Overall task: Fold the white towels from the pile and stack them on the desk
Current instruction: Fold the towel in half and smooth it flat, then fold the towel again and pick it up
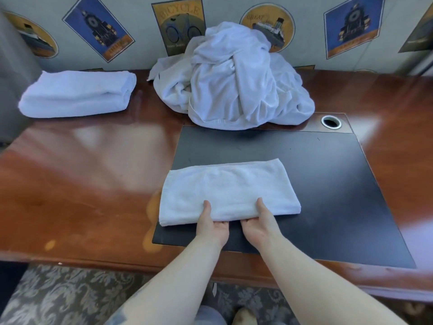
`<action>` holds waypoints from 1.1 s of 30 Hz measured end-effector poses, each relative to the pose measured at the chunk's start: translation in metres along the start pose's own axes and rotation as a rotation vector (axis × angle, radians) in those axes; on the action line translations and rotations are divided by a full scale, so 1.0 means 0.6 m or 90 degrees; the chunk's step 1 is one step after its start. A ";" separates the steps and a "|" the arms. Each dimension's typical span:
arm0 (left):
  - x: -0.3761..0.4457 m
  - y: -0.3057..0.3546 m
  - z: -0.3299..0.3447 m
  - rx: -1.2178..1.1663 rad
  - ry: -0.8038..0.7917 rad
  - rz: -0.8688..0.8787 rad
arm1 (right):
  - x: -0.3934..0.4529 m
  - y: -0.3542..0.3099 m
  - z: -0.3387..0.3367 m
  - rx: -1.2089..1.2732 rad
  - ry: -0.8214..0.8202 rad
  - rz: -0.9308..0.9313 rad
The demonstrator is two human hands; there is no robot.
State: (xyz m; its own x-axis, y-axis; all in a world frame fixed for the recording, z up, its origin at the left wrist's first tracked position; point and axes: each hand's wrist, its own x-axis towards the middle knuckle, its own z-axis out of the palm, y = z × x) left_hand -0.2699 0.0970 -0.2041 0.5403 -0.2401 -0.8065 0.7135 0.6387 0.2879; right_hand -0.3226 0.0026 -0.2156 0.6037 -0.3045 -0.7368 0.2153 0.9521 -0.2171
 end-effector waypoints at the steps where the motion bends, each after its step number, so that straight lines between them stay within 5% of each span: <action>1: -0.001 0.003 -0.003 -0.007 -0.002 -0.004 | -0.004 0.000 0.000 0.006 0.014 0.001; 11: -0.063 0.061 0.016 -0.017 -0.101 0.050 | -0.069 0.014 0.068 -0.028 0.033 -0.039; 22: -0.107 0.219 0.069 0.003 -0.227 0.166 | -0.116 0.067 0.231 -0.062 -0.105 -0.035; 33: -0.018 0.535 0.084 -0.031 -0.219 0.185 | -0.006 0.278 0.469 -0.061 -0.157 0.013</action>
State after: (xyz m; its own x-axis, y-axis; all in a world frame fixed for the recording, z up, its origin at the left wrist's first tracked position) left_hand -0.0242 0.2679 -0.0770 0.8377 -0.2704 -0.4745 0.4935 0.7469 0.4457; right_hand -0.0727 0.1545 -0.0688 0.7782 -0.2712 -0.5664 0.1346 0.9530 -0.2714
